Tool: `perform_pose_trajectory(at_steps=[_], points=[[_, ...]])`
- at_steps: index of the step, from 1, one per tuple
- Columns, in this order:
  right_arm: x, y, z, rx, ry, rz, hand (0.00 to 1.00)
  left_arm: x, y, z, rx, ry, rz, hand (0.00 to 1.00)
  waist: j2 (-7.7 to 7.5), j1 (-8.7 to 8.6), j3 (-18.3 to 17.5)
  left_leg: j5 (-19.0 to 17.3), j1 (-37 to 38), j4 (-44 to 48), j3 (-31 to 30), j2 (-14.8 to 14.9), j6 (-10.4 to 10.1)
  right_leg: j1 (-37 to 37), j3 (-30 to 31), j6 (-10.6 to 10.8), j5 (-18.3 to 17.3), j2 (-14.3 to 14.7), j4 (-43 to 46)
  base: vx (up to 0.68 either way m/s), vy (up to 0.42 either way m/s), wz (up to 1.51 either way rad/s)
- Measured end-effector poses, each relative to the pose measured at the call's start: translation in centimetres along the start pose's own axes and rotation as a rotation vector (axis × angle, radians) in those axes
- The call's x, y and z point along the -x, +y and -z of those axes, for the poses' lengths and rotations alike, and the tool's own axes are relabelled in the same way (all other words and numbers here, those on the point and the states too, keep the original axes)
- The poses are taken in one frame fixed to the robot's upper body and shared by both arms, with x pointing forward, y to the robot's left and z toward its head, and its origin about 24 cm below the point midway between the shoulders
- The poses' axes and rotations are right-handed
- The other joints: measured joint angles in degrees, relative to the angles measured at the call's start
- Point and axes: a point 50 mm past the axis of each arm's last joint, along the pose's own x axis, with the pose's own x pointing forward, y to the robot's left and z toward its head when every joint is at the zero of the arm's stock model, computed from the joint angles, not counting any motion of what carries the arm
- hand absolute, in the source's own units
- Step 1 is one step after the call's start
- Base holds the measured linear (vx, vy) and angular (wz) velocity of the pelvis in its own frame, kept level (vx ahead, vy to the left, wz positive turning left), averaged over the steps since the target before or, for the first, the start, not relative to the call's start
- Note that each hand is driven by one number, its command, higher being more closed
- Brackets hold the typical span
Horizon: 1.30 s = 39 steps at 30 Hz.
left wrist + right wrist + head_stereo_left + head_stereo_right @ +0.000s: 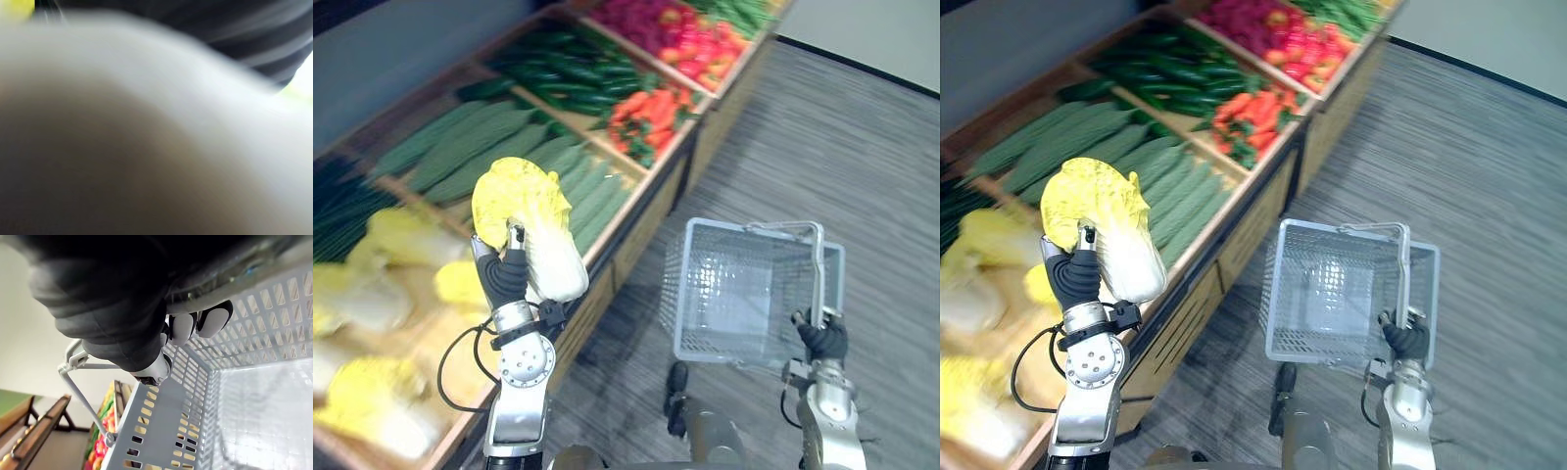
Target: Pick vegetable in the basket
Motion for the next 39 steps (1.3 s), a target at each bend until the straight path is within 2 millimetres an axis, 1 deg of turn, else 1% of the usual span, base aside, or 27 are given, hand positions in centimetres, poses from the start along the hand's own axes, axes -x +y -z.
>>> perform_pose_trajectory(at_steps=[1, 2, 3, 4, 5, 6, 7, 8, 9, 10, 11, 12, 13, 14, 15, 16, 17, 18, 19, 21, 23, 28, 29, 31, 34, 36, 39], points=[[0.0, 0.1, -0.1, 0.007, -0.004, -0.012, 1.0, 0.0, -0.7, 0.2, 0.005, 0.009, 0.034, 1.0, 0.39, -0.41, -0.3, 0.0, 0.1, 1.6, -0.1, 0.9, 0.0, 0.0, 0.9, 0.0, 0.2, 0.8, 0.0, 0.22, -0.155, -1.26], [-0.3, 0.4, -0.4, 0.021, -0.017, -0.043, 1.0, 0.2, -2.1, 0.5, 0.014, 0.019, 0.102, 1.0, 1.02, -1.31, -0.7, 0.5, -0.2, 7.3, -0.3, 3.5, 0.8, 0.3, 3.1, -0.1, 0.2, 2.8, 0.1, 0.27, -0.128, -1.28], [-0.5, 0.9, -0.7, 0.03, -0.034, -0.08, 1.0, 0.3, -3.1, 0.7, 0.017, 0.026, 0.158, 1.0, 1.0, -1.22, -0.7, 3.1, -1.5, 16.0, -1.0, 6.2, 5.3, 1.2, 5.9, -0.9, -0.1, 4.6, -0.2, 0.29, -0.119, -1.3], [-0.7, 1.1, -0.9, 0.039, -0.044, -0.096, 1.0, 0.4, -3.3, 1.0, 0.009, 0.032, 0.178, 1.0, 1.0, -1.36, -0.7, 5.4, -2.7, 20.7, -2.7, 7.4, 8.5, 2.2, 7.4, -1.2, -0.2, 5.2, -0.7, 0.35, -0.07, -1.38], [-1.0, 1.4, -1.4, 0.057, -0.063, -0.129, 1.0, 0.9, -4.5, 1.3, 0.017, 0.049, 0.247, 1.0, 1.3, -1.49, -0.7, 2.9, -7.6, 28.8, -11.2, 7.4, 7.9, 4.9, 10.3, -1.6, -0.5, 6.2, -2.4, 0.27, -0.008, -1.06], [-1.1, 1.5, -1.6, 0.057, -0.072, -0.142, 1.0, 1.1, -5.0, 1.3, 0.022, 0.05, 0.273, 1.0, 1.24, -1.41, -0.7, 1.5, -10.9, 30.3, -16.7, 5.6, 7.0, 6.4, 12.1, -1.6, -0.4, 6.4, -3.5, 0.25, 0.034, -1.04], [-1.2, 1.6, -1.8, 0.05, -0.078, -0.154, 1.0, 1.3, -5.2, 1.3, 0.025, 0.052, 0.287, 1.0, 1.24, -1.15, -0.7, 0.5, -12.6, 30.2, -19.9, 4.2, 6.7, 7.6, 13.4, -1.5, -0.3, 6.5, -4.3, 0.14, 0.057, -0.81], [-1.4, 1.9, -2.0, 0.046, -0.084, -0.173, 1.0, 1.4, -5.3, 1.4, 0.023, 0.053, 0.302, 1.0, 1.26, -0.9, -0.7, -0.5, -14.4, 28.8, -24.3, 2.4, 5.6, 9.0, 15.2, -0.8, 0.1, 6.6, -5.1, 0.22, 0.1, -1.04], [-1.4, 2.4, -2.2, 0.058, -0.095, -0.216, 1.0, 1.5, -5.3, 1.4, 0.015, 0.049, 0.315, 1.0, 1.3, -0.68, -0.7, -1.0, -17.2, 24.5, -29.2, -0.6, 4.7, 11.2, 18.2, -0.4, 0.4, 6.5, -6.3, 0.25, 0.128, -1.13], [-1.4, 2.7, -2.4, 0.065, -0.103, -0.245, 1.0, 1.5, -5.3, 1.4, 0.01, 0.045, 0.319, 1.0, 1.35, -0.59, -0.7, -0.9, -18.5, 21.2, -31.9, -2.3, 4.5, 12.1, 20.0, -0.1, 0.5, 6.5, -7.1, 0.23, 0.136, -1.02], [-1.5, 2.9, -2.5, 0.063, -0.107, -0.261, 1.0, 1.4, -5.3, 1.4, 0.008, 0.043, 0.321, 1.0, 1.4, -0.57, -0.7, -0.8, -19.3, 19.1, -33.8, -3.3, 4.4, 12.5, 21.2, 0.2, 0.6, 6.5, -7.4, 0.14, 0.144, -0.91], [-1.5, 3.4, -2.6, 0.045, -0.109, -0.293, 1.0, 1.4, -5.4, 1.5, 0.006, 0.044, 0.326, 1.0, 1.69, -0.53, -0.9, -0.4, -20.5, 14.5, -37.0, -4.9, 3.6, 12.9, 23.1, 1.0, 0.9, 6.6, -8.1, 0.09, 0.171, -0.92], [-1.4, 3.6, -2.7, 0.036, -0.106, -0.314, 1.0, 1.4, -5.8, 1.7, 0.004, 0.051, 0.339, 1.0, 2.55, -0.63, -1.2, 1.8, -20.8, 9.2, -39.0, -5.8, 1.7, 13.4, 24.7, 2.3, 1.4, 7.2, -9.3, 0.08, 0.184, -0.88], [-1.4, 3.6, -2.6, 0.035, -0.104, -0.329, 1.0, 1.5, -6.1, 1.8, 0.0, 0.053, 0.353, 1.0, 3.27, -0.75, -1.5, 3.4, -20.6, 6.6, -39.3, -5.8, 1.5, 13.6, 25.5, 2.8, 1.7, 7.7, -10.0, 0.05, 0.22, -0.86], [-1.3, 3.9, -2.5, 0.022, -0.089, -0.355, 1.0, 1.5, -6.6, 2.0, -0.009, 0.055, 0.384, 1.0, 3.89, -0.83, -2.1, 6.9, -19.9, 4.1, -39.0, -5.7, 2.3, 14.0, 27.7, 3.9, 2.3, 8.5, -11.4, 0.07, 0.234, -0.83], [-0.9, 4.3, -2.2, 0.006, -0.07, -0.385, 1.0, 1.5, -6.9, 2.4, -0.036, 0.058, 0.414, 1.0, 2.81, -0.92, -2.5, 7.5, -18.3, 1.1, -36.9, -6.6, 2.9, 14.6, 29.4, 5.1, 3.2, 7.5, -13.2, 0.08, 0.224, -0.72], [-0.7, 4.5, -2.1, -0.002, -0.063, -0.396, 1.0, 1.4, -7.0, 2.6, -0.047, 0.06, 0.424, 1.0, 2.47, -1.25, -2.7, 7.9, -17.9, -0.5, -36.3, -7.3, 3.2, 14.7, 29.9, 5.5, 3.5, 7.1, -13.8, 0.11, 0.222, -0.42], [-0.3, 4.3, -1.9, -0.014, -0.05, -0.412, 1.0, 1.1, -7.7, 2.6, -0.057, 0.053, 0.462, 1.0, 2.11, -1.52, -2.8, 8.8, -16.5, -3.5, -35.3, -8.7, 4.0, 14.5, 31.2, 6.0, 3.9, 5.5, -14.6, 0.11, 0.216, -0.23], [0.1, 4.3, -1.8, -0.026, -0.039, -0.426, 1.0, 0.9, -8.4, 2.5, -0.069, 0.044, 0.486, 1.0, 2.07, -1.62, -2.8, 9.9, -15.3, -5.9, -34.4, -9.9, 4.7, 14.5, 32.4, 6.7, 4.4, 4.7, -15.3, 0.1, 0.217, -0.22], [0.6, 4.6, -1.5, -0.058, -0.014, -0.457, 1.0, 0.7, -9.3, 2.7, -0.105, 0.035, 0.521, 1.0, 2.03, -2.04, -2.8, 10.6, -14.5, -7.6, -33.4, -10.8, 5.2, 14.6, 33.1, 7.3, 4.7, 3.9, -16.2, 0.09, 0.163, -0.17], [1.0, 5.4, -1.3, -0.091, 0.003, -0.502, 1.0, 0.8, -9.9, 3.3, -0.145, 0.05, 0.554, 1.0, 1.96, -2.81, -2.9, 10.6, -14.0, -8.4, -32.9, -11.4, 5.2, 14.6, 34.0, 7.6, 5.0, 3.5, -17.0, 0.09, 0.114, -0.15], [2.0, 7.2, -1.2, -0.155, 0.03, -0.604, 1.0, 2.2, -10.6, 5.5, -0.285, 0.097, 0.651, 1.0, 1.85, -2.97, -2.9, 10.6, -12.2, -10.3, -31.7, -11.6, 5.2, 14.9, 35.6, 7.7, 5.0, 3.6, -17.0, 0.05, 0.058, -0.17], [2.4, 7.9, -1.4, -0.182, 0.032, -0.624, 1.0, 2.5, -10.6, 6.0, -0.314, 0.111, 0.675, 0.0, 1.77, -3.03, -2.9, 10.6, -12.0, -10.7, -31.7, -11.6, 5.3, 14.9, 35.7, 7.7, 5.0, 3.6, -17.0, -0.01, 0.029, -0.05], [2.9, 8.6, -1.5, -0.213, 0.038, -0.653, 1.0, 3.0, -10.6, 6.9, -0.351, 0.136, 0.705, 0.0, 1.47, -3.01, -2.9, 10.6, -11.6, -11.1, -31.6, -11.6, 5.3, 15.0, 35.8, 7.7, 5.0, 3.7, -17.0, -0.03, 0.02, -0.05], [3.8, 10.0, -2.0, -0.269, 0.036, -0.706, 1.0, 3.3, -10.0, 8.2, -0.421, 0.171, 0.721, 0.0, 0.42, -2.87, -2.8, 10.5, -11.5, -11.1, -31.4, -11.7, 5.3, 15.0, 36.4, 7.7, 5.0, 3.7, -17.1, -0.06, -0.004, -0.06], [4.1, 10.6, -2.3, -0.279, 0.03, -0.736, 1.0, 3.6, -9.8, 8.7, -0.439, 0.195, 0.727, 0.0, -0.11, -2.88, -2.8, 10.5, -11.3, -11.1, -31.4, -11.8, 5.3, 15.2, 36.7, 7.7, 5.0, 3.7, -17.3, -0.06, -0.012, -0.05], [4.2, 10.7, -2.3, -0.287, 0.03, -0.752, 1.0, 4.0, -10.0, 8.9, -0.441, 0.208, 0.741, 0.0, -0.26, -2.82, -2.8, 10.5, -11.2, -11.2, -31.5, -11.8, 5.3, 15.7, 36.7, 7.8, 5.1, 3.6, -17.9, -0.07, -0.016, 0.0]])
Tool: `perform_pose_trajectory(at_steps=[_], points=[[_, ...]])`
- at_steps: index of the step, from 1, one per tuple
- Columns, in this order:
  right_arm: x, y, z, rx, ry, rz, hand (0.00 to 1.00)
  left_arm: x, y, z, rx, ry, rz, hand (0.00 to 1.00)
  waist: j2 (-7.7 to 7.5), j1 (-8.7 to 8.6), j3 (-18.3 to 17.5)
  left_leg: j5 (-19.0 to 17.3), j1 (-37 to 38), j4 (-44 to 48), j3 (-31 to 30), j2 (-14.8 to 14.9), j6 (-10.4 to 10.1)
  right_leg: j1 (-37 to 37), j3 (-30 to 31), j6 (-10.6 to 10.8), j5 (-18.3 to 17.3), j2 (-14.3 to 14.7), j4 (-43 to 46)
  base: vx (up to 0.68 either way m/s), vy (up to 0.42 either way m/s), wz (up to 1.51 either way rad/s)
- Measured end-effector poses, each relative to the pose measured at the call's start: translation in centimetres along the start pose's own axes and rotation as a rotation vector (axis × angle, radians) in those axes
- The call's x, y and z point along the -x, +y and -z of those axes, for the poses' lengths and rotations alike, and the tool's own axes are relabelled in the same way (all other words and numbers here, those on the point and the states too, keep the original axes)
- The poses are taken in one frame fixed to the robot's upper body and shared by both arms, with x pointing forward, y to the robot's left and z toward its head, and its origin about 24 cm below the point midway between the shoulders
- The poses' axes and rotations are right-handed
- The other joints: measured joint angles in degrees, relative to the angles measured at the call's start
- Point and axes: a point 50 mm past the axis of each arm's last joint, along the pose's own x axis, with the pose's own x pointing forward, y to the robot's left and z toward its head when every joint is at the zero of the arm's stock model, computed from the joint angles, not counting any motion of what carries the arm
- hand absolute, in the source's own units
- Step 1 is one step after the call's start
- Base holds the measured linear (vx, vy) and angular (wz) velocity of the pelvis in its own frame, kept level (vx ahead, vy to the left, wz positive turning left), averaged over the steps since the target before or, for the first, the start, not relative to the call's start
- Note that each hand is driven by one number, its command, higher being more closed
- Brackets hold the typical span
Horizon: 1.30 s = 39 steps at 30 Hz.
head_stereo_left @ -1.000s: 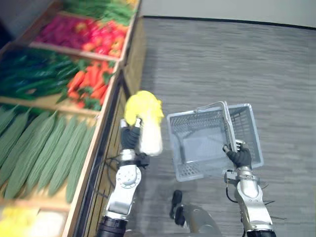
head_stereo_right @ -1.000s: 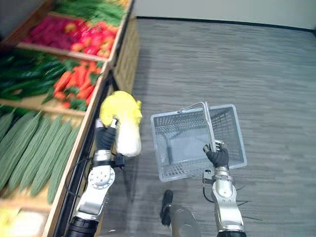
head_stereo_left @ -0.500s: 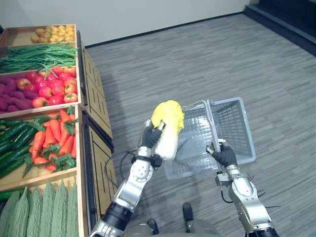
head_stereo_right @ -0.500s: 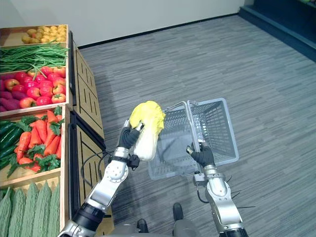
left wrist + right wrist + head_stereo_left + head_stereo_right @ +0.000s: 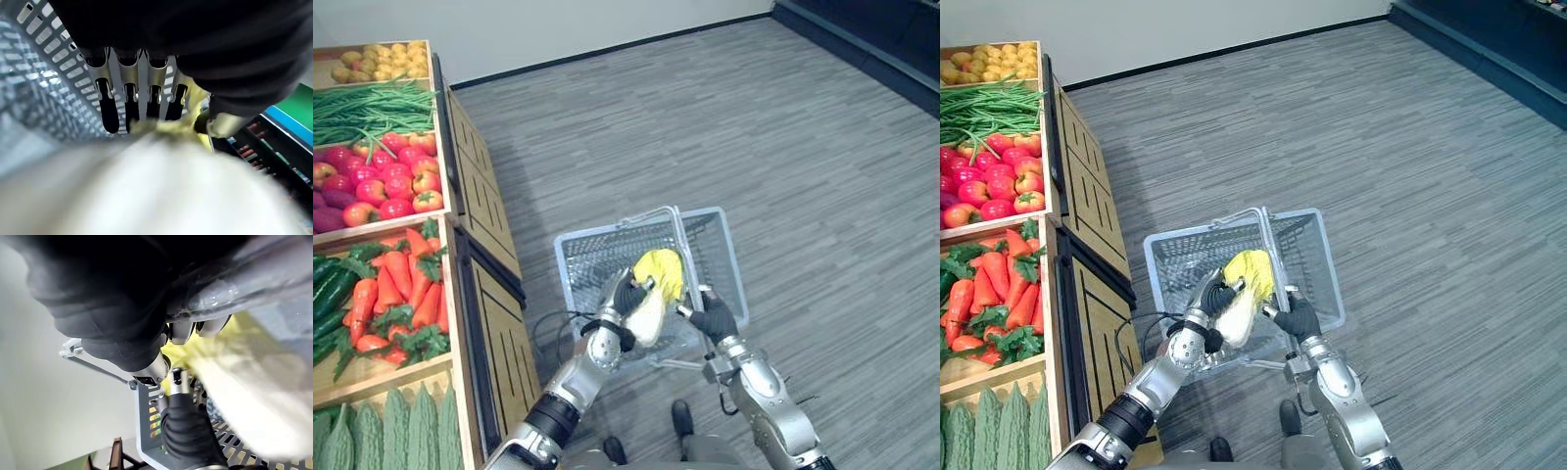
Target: Pick vegetable in the basket
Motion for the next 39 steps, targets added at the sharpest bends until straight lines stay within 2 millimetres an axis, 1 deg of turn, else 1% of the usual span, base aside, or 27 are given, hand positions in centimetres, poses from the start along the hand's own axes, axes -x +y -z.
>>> perform_pose_trajectory(at_steps=[6, 10, 13, 15, 17, 18, 20, 21, 23, 24, 25, 27, 28, 29, 30, 32, 33, 34, 35, 36, 37, 38, 39], points=[[0.0, 0.0, 0.1, 0.005, 0.005, 0.002, 1.0, 0.1, -0.2, -0.1, 0.009, 0.0, 0.003, 0.0, 0.0, -0.02, 0.0, 0.0, -0.3, 0.0, -0.6, 0.1, 0.0, 0.0, -0.9, 0.1, 0.0, 0.0, -0.2, -0.03, -0.011, 0.05], [0.1, -0.7, -0.1, 0.044, 0.0, 0.048, 1.0, 1.3, -0.3, -0.2, 0.049, -0.005, -0.008, 0.0, 0.01, 0.04, 0.0, 0.1, -0.3, 0.1, -1.7, 0.1, 0.0, 0.4, -2.0, 0.3, -0.2, -0.1, -0.2, 0.0, 0.003, 0.15], [0.4, -2.2, -0.4, 0.107, -0.012, 0.147, 1.0, 2.4, 0.0, -0.3, 0.147, 0.0, -0.022, 0.0, -0.11, 0.51, -0.1, 0.1, -0.4, 0.0, -2.8, -0.1, 0.0, 0.8, -3.1, 0.9, -0.6, -0.3, -0.2, 0.0, 0.004, 0.2], [0.6, -3.7, -0.8, 0.17, -0.013, 0.229, 1.0, 3.6, 0.7, -0.1, 0.253, 0.015, -0.05, 0.0, -0.06, 1.52, -0.2, 0.1, -0.4, -0.1, -3.2, -0.3, 0.0, 1.0, -3.7, 1.1, -0.8, -0.5, -0.2, -0.01, 0.004, 0.11], [0.9, -4.8, -1.1, 0.21, -0.014, 0.298, 1.0, 4.6, 1.5, 0.1, 0.347, 0.025, -0.088, 0.0, -0.05, 1.73, -0.2, 0.1, -0.4, -0.1, -3.8, -0.5, 0.1, 1.4, -4.6, 1.3, -1.1, -0.8, -0.2, -0.01, 0.003, 0.2], [1.2, -5.6, -1.2, 0.23, -0.011, 0.342, 1.0, 5.3, 2.1, 0.4, 0.408, 0.038, -0.125, 0.0, -0.02, 1.79, -0.2, 0.1, -0.4, -0.1, -4.3, -0.7, 0.1, 1.7, -4.9, 1.5, -1.3, -0.9, -0.2, -0.02, 0.009, 0.23], [1.7, -6.5, -1.4, 0.247, -0.01, 0.396, 1.0, 6.2, 2.9, 1.2, 0.468, 0.069, -0.169, 0.0, 0.06, 1.89, -0.8, 0.1, -0.5, -0.1, -4.8, -0.9, 0.1, 1.7, -5.7, 1.8, -1.6, -1.2, -0.1, -0.01, 0.005, 0.18], [2.2, -7.2, -1.3, 0.257, -0.003, 0.439, 1.0, 7.0, 3.3, 2.0, 0.526, 0.104, -0.192, 0.0, 0.19, 2.1, -1.4, 0.0, -0.6, -0.1, -5.0, -0.9, 0.2, 1.7, -5.9, 1.8, -1.7, -1.3, -0.1, -0.01, 0.002, 0.12], [3.1, -8.1, -1.1, 0.263, 0.009, 0.502, 1.0, 8.3, 4.2, 3.7, 0.593, 0.17, -0.26, 0.0, 0.12, 3.09, -2.2, -0.2, -1.1, -0.3, -5.2, -0.9, 0.4, 1.8, -6.1, 1.7, -2.2, -1.3, 0.0, -0.02, 0.0, 0.11], [3.6, -8.6, -1.0, 0.267, 0.018, 0.535, 1.0, 9.0, 4.7, 4.7, 0.618, 0.208, -0.3, 0.0, 0.11, 3.39, -2.5, -0.2, -1.3, -0.3, -5.7, -1.0, 0.4, 1.8, -6.4, 1.8, -2.4, -1.4, 0.0, 0.0, -0.007, 0.18], [4.0, -8.9, -0.9, 0.268, 0.024, 0.553, 1.0, 9.4, 4.9, 5.1, 0.621, 0.226, -0.321, 0.0, 0.12, 3.43, -2.6, -0.2, -1.4, -0.3, -6.1, -1.0, 0.5, 1.8, -6.9, 1.8, -2.5, -1.5, 0.0, 0.01, -0.007, 0.25], [5.1, -9.7, -0.4, 0.276, 0.053, 0.613, 1.0, 10.8, 5.7, 6.6, 0.659, 0.294, -0.405, 0.0, 0.15, 3.66, -3.0, -0.2, -1.6, 0.0, -6.9, -1.1, 0.4, 1.9, -7.9, 2.0, -3.2, -1.7, 0.5, 0.03, 0.001, 0.25], [5.8, -10.1, -0.1, 0.276, 0.069, 0.646, 1.0, 11.5, 6.1, 7.4, 0.67, 0.327, -0.45, 0.0, 0.13, 4.4, -3.0, -0.3, -1.7, 0.1, -7.2, -1.2, 0.6, 1.9, -8.4, 2.0, -3.3, -1.7, 0.6, 0.03, 0.005, 0.16], [6.2, -10.3, 0.0, 0.279, 0.079, 0.66, 1.0, 11.8, 6.3, 7.7, 0.678, 0.34, -0.469, 0.0, 0.11, 4.76, -3.0, -0.5, -1.8, 0.3, -7.3, -1.2, 0.8, 1.8, -8.8, 2.0, -3.6, -1.8, 1.0, 0.02, 0.012, 0.21], [6.7, -10.7, 0.5, 0.283, 0.104, 0.683, 1.0, 12.4, 6.6, 8.3, 0.682, 0.362, -0.498, 0.0, 0.05, 4.82, -3.0, -1.1, -2.1, 1.1, -8.0, -1.3, 1.0, 1.7, -9.3, 2.2, -4.8, -2.1, 2.3, 0.02, 0.037, 0.26], [7.2, -11.1, 1.5, 0.279, 0.151, 0.713, 1.0, 13.1, 6.9, 8.9, 0.681, 0.392, -0.53, 0.0, -0.1, 5.0, -2.9, -3.5, -2.5, 3.7, -8.1, -1.1, 1.0, 0.0, -10.1, 2.6, -8.2, -2.2, 8.1, 0.02, 0.047, 0.15], [7.4, -11.1, 2.2, 0.274, 0.183, 0.72, 1.0, 13.7, 7.0, 9.3, 0.678, 0.415, -0.546, 0.0, -0.28, 5.14, -2.7, -5.4, -2.6, 6.0, -8.4, -0.7, 1.3, -1.8, -10.6, 3.2, -10.7, -2.3, 14.1, 0.0, 0.0, 0.0], [7.4, -11.1, 2.5, 0.274, 0.197, 0.722, 1.0, 13.8, 6.9, 9.5, 0.678, 0.427, -0.549, 0.0, -0.21, 5.16, -2.7, -6.2, -2.6, 6.9, -8.5, -0.5, 1.5, -3.2, -10.9, 3.5, -11.5, -2.3, 17.6, 0.02, 0.074, 0.01], [7.5, -11.0, 2.9, 0.273, 0.218, 0.725, 1.0, 14.1, 6.9, 9.9, 0.675, 0.446, -0.553, 0.0, -0.16, 5.09, -2.6, -7.2, -2.4, 7.9, -8.8, -0.1, 2.0, -6.6, -11.7, 4.0, -12.4, -2.6, 26.0, 0.01, 0.058, 0.15], [7.5, -10.9, 3.0, 0.262, 0.225, 0.728, 1.0, 14.1, 7.1, 9.9, 0.669, 0.446, -0.56, 0.0, -0.45, 4.87, -1.7, -7.8, -1.6, 8.4, -9.7, -0.2, 2.8, -10.4, -13.7, 4.1, -12.4, -3.9, 35.9, 0.06, 0.067, 0.24], [7.6, -10.8, 3.2, 0.258, 0.23, 0.729, 1.0, 14.1, 7.2, 10.0, 0.664, 0.446, -0.56, 0.0, -0.65, 4.68, -1.1, -8.1, -0.5, 8.6, -10.1, -0.3, 3.2, -12.5, -14.8, 3.7, -12.9, -4.7, 40.3, 0.17, 0.028, 0.29], [8.0, -10.8, 3.4, 0.257, 0.246, 0.735, 1.0, 14.1, 7.3, 10.0, 0.65, 0.453, -0.559, 0.0, -0.77, 4.64, -0.7, -9.1, 0.5, 8.9, -10.8, -0.4, 4.0, -15.3, -17.3, 2.5, -15.9, -6.3, 45.6, 0.19, 0.016, 0.26], [8.1, -10.9, 3.4, 0.259, 0.246, 0.738, 1.0, 14.1, 7.4, 10.1, 0.645, 0.454, -0.566, 0.0, -1.03, 4.61, -0.8, -9.8, 0.7, 9.2, -11.6, -0.3, 4.0, -16.1, -18.7, 2.0, -17.1, -6.9, 45.2, 0.19, 0.001, 0.26]])
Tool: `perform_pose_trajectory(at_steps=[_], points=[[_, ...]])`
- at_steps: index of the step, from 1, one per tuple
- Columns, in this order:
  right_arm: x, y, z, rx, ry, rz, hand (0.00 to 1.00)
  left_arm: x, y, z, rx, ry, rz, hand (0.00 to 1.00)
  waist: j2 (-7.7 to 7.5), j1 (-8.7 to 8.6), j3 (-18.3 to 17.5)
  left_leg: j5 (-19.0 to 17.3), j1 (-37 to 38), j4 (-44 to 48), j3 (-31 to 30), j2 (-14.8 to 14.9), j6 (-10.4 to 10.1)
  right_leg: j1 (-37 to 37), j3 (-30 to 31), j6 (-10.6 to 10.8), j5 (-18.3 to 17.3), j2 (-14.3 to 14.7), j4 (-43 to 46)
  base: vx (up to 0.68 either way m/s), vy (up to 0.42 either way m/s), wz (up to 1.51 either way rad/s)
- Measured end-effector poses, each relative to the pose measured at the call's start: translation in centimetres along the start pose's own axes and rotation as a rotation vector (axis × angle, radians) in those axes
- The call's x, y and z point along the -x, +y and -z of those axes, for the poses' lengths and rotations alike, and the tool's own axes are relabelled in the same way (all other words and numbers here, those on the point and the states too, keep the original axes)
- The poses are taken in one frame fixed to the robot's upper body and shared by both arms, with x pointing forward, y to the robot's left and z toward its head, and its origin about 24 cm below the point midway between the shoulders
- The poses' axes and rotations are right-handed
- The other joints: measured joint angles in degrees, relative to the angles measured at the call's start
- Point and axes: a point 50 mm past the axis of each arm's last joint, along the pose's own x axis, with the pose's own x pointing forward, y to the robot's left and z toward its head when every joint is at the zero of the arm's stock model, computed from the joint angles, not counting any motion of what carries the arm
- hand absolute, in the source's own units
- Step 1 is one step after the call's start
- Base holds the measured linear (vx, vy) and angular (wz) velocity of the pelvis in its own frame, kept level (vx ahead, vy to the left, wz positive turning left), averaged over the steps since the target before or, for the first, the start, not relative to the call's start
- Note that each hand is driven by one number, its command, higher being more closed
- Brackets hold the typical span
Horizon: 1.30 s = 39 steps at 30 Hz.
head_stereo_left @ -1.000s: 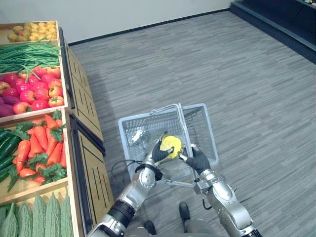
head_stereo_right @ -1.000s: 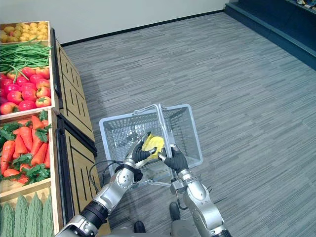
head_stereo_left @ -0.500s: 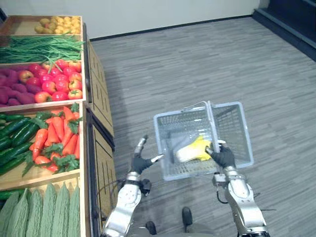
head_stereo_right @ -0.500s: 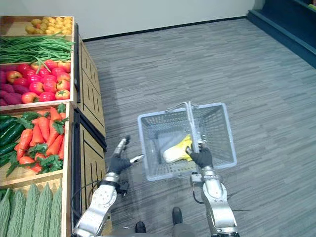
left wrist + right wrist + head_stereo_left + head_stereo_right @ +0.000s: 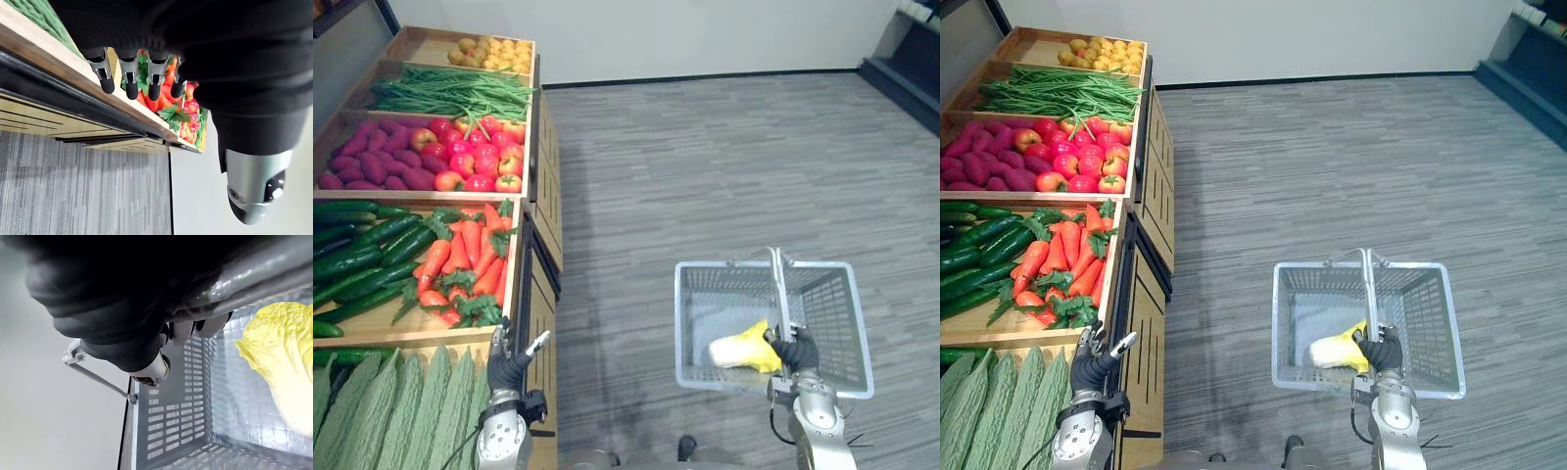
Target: Pick vegetable in the basket
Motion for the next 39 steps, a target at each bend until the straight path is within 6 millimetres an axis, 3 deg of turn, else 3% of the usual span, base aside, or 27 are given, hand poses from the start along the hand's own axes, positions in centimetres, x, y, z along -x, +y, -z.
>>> perform_pose_trajectory(at_steps=[2, 4, 5, 6, 7, 8, 9, 11, 12, 15, 17, 19, 20, 21, 22, 24, 28, 30, 31, 32, 34, 36, 39], points=[[-0.1, -0.2, -0.2, 0.009, -0.007, 0.004, 1.0, -0.3, 0.1, -0.2, -0.009, -0.01, -0.006, 0.0, -0.39, -0.49, -0.1, -1.2, 0.3, 0.3, -1.8, 0.2, -0.3, -2.0, -1.1, -0.5, -0.3, 0.0, -5.1, 0.28, -0.061, 0.37], [-0.4, -0.7, -0.5, 0.01, -0.02, 0.022, 1.0, -0.9, -0.1, -0.3, -0.004, -0.011, -0.01, 0.0, 0.51, -0.69, 0.4, -2.3, 0.8, 0.9, -3.6, 1.4, -0.9, -4.1, 0.6, -0.8, 0.8, 1.8, -12.4, 0.4, -0.125, 0.52], [-0.5, -1.3, -0.5, 0.016, -0.021, 0.042, 1.0, -1.4, -0.1, -0.5, -0.002, -0.017, -0.019, 0.0, 0.88, -1.31, 0.7, -3.0, 2.0, 0.9, -5.1, 2.1, -2.1, -4.2, 3.8, -0.3, 3.6, 3.6, -19.5, 0.68, -0.3, 0.91], [-0.4, -1.9, -0.3, 0.042, -0.016, 0.05, 1.0, -1.0, 0.1, -0.1, -0.022, -0.012, -0.062, 0.0, 0.35, -1.55, 0.6, -4.9, 4.4, 1.4, -6.8, 2.4, -5.2, -3.6, 7.9, -0.3, 9.3, 4.6, -26.8, 0.71, -0.336, 1.17], [-0.4, -2.5, -0.1, 0.069, -0.006, 0.051, 1.0, -0.4, 0.2, 0.7, -0.021, 0.022, -0.082, 0.0, 2.13, -1.54, 0.9, -6.0, 5.3, 3.6, -8.1, 3.8, -6.8, -2.6, 8.6, -0.3, 13.8, 5.7, -24.0, 0.73, -0.364, 0.97], [-0.7, -2.2, -0.4, 0.084, -0.014, 0.03, 1.0, -0.1, 0.1, 1.0, -0.008, 0.038, -0.091, 0.0, 3.96, -0.87, 0.5, -4.8, 4.4, 7.3, -8.2, 6.0, -8.7, -2.6, 6.5, -1.7, 11.0, 7.0, -20.8, 0.51, -0.282, 0.61], [-1.0, -1.5, -0.8, 0.083, -0.03, 0.001, 1.0, -0.1, 0.4, 1.0, -0.001, 0.038, -0.109, 0.0, 4.37, -0.54, 0.5, -3.0, 2.8, 11.7, -8.3, 6.8, -8.8, -2.2, 5.7, -2.8, 8.7, 7.7, -19.1, 0.58, -0.347, 0.36], [-1.1, -0.7, -1.4, 0.082, -0.054, -0.038, 1.0, -0.2, 0.7, 0.9, 0.001, 0.032, -0.129, 0.0, 4.46, 0.34, 0.7, 3.8, -3.2, 25.9, -7.7, 9.2, -8.4, 1.3, 3.4, -4.6, 6.2, 9.2, -19.8, 0.48, -0.347, 0.39], [-1.2, -0.6, -1.8, 0.082, -0.07, -0.042, 1.0, -0.2, 0.3, 0.8, 0.005, 0.028, -0.107, 0.0, 4.31, 0.51, 0.9, 6.2, -8.0, 35.6, -5.5, 12.0, -8.5, 5.0, 2.0, -5.4, 5.5, 10.1, -22.2, 0.4, -0.281, 0.46], [-1.3, -0.6, -2.8, 0.066, -0.118, -0.019, 1.0, 0.0, -1.6, 0.1, 0.023, 0.002, -0.013, 0.0, 3.13, 1.47, 1.6, 4.7, -14.2, 43.5, 3.3, 14.8, -6.5, 12.5, 0.0, -6.8, 4.6, 10.3, -27.3, 0.33, -0.206, 0.42], [-1.3, -1.6, -3.6, 0.042, -0.16, 0.028, 1.0, -0.4, -2.3, -1.0, 0.041, -0.042, 0.014, 0.0, 2.82, 1.73, 1.9, 2.6, -17.4, 36.4, 10.5, 14.7, -5.4, 16.2, -2.5, -7.0, 4.4, 9.6, -30.6, 0.25, -0.095, 0.52], [-1.3, -2.6, -3.5, 0.026, -0.157, 0.079, 1.0, -0.6, -2.4, -1.7, 0.048, -0.075, 0.015, 0.0, 2.78, 1.62, 1.9, 2.7, -18.0, 29.1, 15.6, 14.3, -5.5, 18.0, -5.4, -6.8, 4.1, 9.0, -31.8, 0.23, -0.018, 0.75], [-1.3, -3.8, -3.3, 0.018, -0.147, 0.125, 1.0, -1.0, -2.7, -2.4, 0.056, -0.103, 0.019, 0.0, 3.01, 1.39, 1.9, 4.4, -18.0, 22.4, 19.9, 13.9, -6.1, 19.1, -7.9, -5.9, 3.5, 8.4, -32.1, 0.26, 0.035, 1.18], [-1.3, -4.9, -2.9, 0.018, -0.13, 0.178, 1.0, -1.2, -2.8, -2.7, 0.059, -0.118, 0.019, 0.0, 4.2, 0.79, 1.5, 8.8, -17.8, 16.0, 23.6, 13.3, -4.1, 20.1, -10.0, -4.7, 1.9, 8.3, -31.7, 0.21, 0.051, 1.15], [-1.3, -5.2, -2.3, 0.014, -0.108, 0.197, 1.0, -1.2, -2.7, -2.8, 0.056, -0.124, 0.015, 0.0, 4.04, 0.37, 1.4, 8.2, -16.8, 14.1, 24.5, 12.5, -3.2, 20.4, -10.9, -4.2, 1.2, 7.7, -31.1, 0.21, 0.081, 1.14], [-1.5, -5.7, -0.2, 0.01, -0.016, 0.228, 1.0, -1.5, -1.9, -3.1, 0.029, -0.139, -0.029, 0.0, 2.26, 0.7, 1.6, 7.8, -13.3, 6.3, 23.2, 7.3, -1.0, 20.5, -12.0, -2.6, -1.2, 4.7, -28.5, 0.21, 0.112, 0.8], [-1.4, -6.0, 2.1, 0.025, 0.097, 0.252, 1.0, -0.7, -1.0, -2.7, 0.003, -0.13, -0.065, 0.0, 1.39, 0.39, 2.1, 7.2, -10.3, 3.1, 20.5, 3.1, -0.4, 20.9, -12.1, -0.7, -3.4, 0.6, -20.4, 0.16, 0.092, 0.56], [-0.7, -6.0, 3.4, 0.027, 0.162, 0.258, 1.0, -0.6, -1.0, -3.9, -0.008, -0.186, -0.061, 0.0, 1.35, 0.11, 2.5, 5.6, -7.6, 2.8, 16.9, 1.2, -0.5, 17.4, -9.3, -1.0, -3.1, -2.3, -4.9, 0.16, 0.04, 0.9], [0.1, -5.7, 4.4, 0.02, 0.198, 0.258, 1.0, -0.5, -0.8, -5.2, -0.02, -0.246, -0.071, 0.0, 0.04, -0.12, 2.8, 5.0, -5.4, 2.9, 14.1, -0.3, 0.3, 13.4, -3.6, -3.1, -1.5, -3.3, 5.8, 0.19, -0.014, 1.14], [0.8, -5.5, 5.1, 0.015, 0.225, 0.255, 1.0, -0.5, -0.9, -5.9, -0.027, -0.278, -0.066, 0.0, -1.07, -0.24, 2.4, 4.4, -5.1, 3.2, 12.2, -0.9, 1.0, 10.9, 2.1, -2.1, -3.3, -1.8, 9.9, 0.3, -0.088, 1.43], [1.1, -5.3, 5.3, 0.006, 0.233, 0.255, 1.0, -0.6, -1.1, -6.5, -0.05, -0.312, -0.069, 0.0, -1.45, -0.36, 2.3, 4.0, -5.7, 4.0, 7.1, -1.4, 1.5, 5.9, 12.7, -0.6, -7.6, 3.1, 8.8, 0.28, -0.134, 1.27], [1.2, -5.3, 5.4, 0.003, 0.233, 0.256, 1.0, -0.6, -1.7, -6.7, -0.046, -0.318, -0.048, 0.0, -1.05, -0.47, 2.4, 3.6, -6.7, 5.1, 2.4, -1.5, 0.8, 3.4, 18.6, 0.0, -8.9, 6.0, 4.1, 0.18, -0.123, 1.23], [1.3, -5.2, 5.5, -0.018, 0.236, 0.255, 1.0, -0.6, -2.0, -6.7, -0.047, -0.319, -0.036, 0.0, -1.44, -0.24, 2.3, 1.3, -8.3, 9.7, -2.4, -1.7, -2.3, 3.4, 23.4, -0.7, -6.6, 7.0, -7.2, 0.25, -0.233, 1.29]])
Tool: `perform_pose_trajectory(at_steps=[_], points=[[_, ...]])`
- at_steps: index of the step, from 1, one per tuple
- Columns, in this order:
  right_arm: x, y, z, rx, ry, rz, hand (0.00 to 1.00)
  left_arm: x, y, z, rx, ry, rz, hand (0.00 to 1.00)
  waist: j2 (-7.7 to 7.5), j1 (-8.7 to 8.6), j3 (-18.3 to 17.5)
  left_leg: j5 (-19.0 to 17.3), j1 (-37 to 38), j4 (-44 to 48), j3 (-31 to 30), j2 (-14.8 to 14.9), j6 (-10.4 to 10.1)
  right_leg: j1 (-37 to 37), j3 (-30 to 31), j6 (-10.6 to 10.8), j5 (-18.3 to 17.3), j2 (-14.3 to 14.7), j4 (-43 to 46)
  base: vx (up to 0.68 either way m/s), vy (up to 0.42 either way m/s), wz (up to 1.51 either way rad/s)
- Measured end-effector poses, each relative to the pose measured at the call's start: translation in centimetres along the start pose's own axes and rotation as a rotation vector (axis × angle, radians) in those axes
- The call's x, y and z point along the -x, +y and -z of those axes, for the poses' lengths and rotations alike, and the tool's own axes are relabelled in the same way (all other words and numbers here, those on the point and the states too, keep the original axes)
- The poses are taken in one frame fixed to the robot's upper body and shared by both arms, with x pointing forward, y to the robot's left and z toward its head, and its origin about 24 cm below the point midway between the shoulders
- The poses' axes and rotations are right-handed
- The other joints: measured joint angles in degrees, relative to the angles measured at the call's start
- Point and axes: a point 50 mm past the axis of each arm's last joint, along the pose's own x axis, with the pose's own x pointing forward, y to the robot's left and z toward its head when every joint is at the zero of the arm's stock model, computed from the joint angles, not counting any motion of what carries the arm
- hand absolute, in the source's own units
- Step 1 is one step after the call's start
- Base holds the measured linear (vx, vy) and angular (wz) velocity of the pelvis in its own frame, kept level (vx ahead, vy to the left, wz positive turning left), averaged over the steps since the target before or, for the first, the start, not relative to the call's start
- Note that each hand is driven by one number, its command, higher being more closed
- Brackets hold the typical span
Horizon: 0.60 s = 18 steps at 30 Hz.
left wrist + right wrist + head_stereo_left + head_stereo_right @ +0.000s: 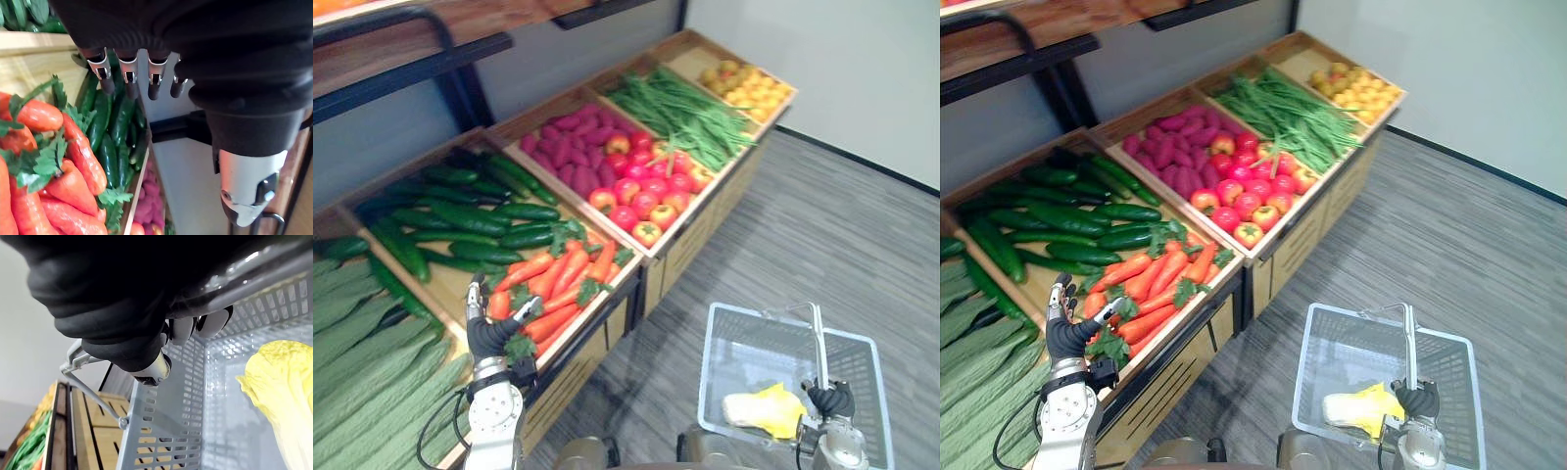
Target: Pick vegetable in the basket
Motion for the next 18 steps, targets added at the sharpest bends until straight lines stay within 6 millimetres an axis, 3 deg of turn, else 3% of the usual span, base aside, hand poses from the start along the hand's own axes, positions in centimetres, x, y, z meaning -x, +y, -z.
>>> perform_pose_trajectory(at_steps=[1, 2, 4, 8, 11, 18], points=[[0.2, 0.0, 0.4, 0.006, 0.012, -0.005, 1.0, -0.1, 0.0, 0.0, -0.009, -0.004, 0.007, 0.0, -1.46, 0.38, -0.2, -1.9, -1.4, 3.0, -0.7, -0.7, -1.4, 1.2, -0.5, 2.4, 3.8, -1.9, -4.5, 0.2, -0.277, 1.03], [0.0, -0.2, 0.6, 0.013, 0.025, -0.006, 1.0, -0.1, -0.5, 0.7, -0.006, 0.032, 0.017, 0.0, 0.54, 0.39, -0.9, -3.0, -2.3, 5.1, -2.1, 1.3, -2.6, 2.0, -3.9, 2.1, 3.2, -1.0, -5.0, 0.2, -0.269, 1.07], [-0.3, 0.1, 0.6, 0.012, 0.027, -0.016, 1.0, 0.3, -0.8, 0.9, -0.004, 0.045, 0.032, 0.0, 1.97, 0.93, -1.6, -2.4, -2.8, 4.1, -1.7, 3.5, -3.7, 2.6, -6.8, 1.3, 3.4, -0.3, -6.1, 0.17, -0.214, 0.71], [-0.5, 0.5, 0.6, 0.001, 0.035, -0.046, 1.0, 0.1, -1.1, 0.9, -0.012, 0.039, 0.048, 0.0, 2.19, 0.99, -1.7, -0.5, -0.1, -1.1, -0.1, 6.0, -6.5, 5.7, -9.9, -0.1, 4.3, 0.3, -9.2, 0.07, -0.152, 0.31], [-0.5, 0.6, 0.9, -0.009, 0.049, -0.051, 1.0, -1.0, -1.6, 0.5, -0.042, 0.009, 0.081, 0.0, 2.14, 1.09, -1.9, 0.1, 0.1, -2.5, 0.0, 6.2, -5.9, 6.6, -10.6, -0.7, 4.7, 0.4, -11.2, -0.02, -0.035, 0.09], [0.1, 0.3, 1.9, 0.009, 0.079, -0.066, 1.0, -3.5, -1.6, 0.1, -0.247, -0.074, 0.14, 0.0, -0.13, 0.42, -3.2, 2.7, 0.2, -7.0, 1.5, 5.5, -5.7, 6.8, -10.0, -0.6, 6.5, -0.2, -15.0, -0.02, 0.011, -0.04]])
